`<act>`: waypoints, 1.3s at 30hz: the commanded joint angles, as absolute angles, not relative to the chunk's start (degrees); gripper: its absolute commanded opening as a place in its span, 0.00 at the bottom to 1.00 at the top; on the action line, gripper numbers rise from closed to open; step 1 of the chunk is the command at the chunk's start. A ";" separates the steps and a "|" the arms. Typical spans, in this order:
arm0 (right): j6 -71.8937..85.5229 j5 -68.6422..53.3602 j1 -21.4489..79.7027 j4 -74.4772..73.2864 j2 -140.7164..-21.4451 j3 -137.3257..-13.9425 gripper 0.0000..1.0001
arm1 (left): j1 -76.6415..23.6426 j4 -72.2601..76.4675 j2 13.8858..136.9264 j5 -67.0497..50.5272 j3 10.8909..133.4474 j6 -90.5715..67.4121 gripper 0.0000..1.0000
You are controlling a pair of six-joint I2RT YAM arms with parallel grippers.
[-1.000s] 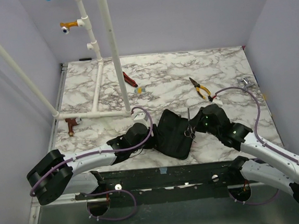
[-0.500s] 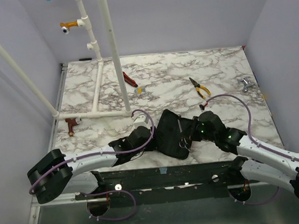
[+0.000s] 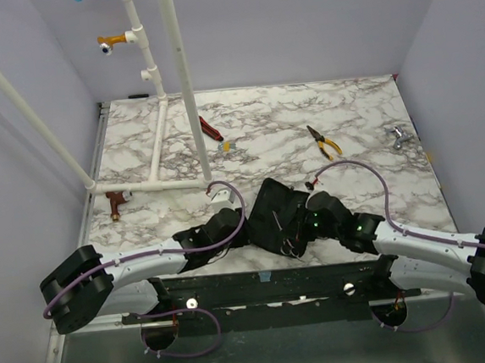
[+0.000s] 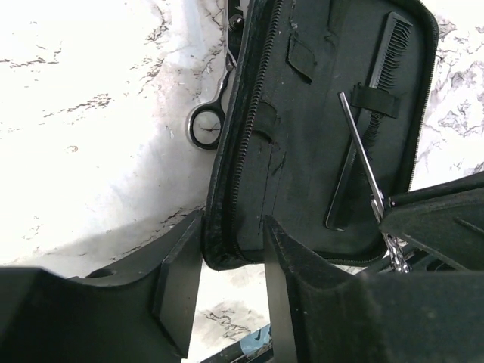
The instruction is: Sort the hair-cutting tools
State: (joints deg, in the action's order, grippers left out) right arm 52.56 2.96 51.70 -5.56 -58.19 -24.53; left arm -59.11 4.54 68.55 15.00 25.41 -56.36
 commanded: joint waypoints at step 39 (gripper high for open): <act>58.60 4.59 61.30 3.98 -64.78 -23.03 0.01 | -65.80 10.70 70.86 17.23 23.26 -58.97 0.12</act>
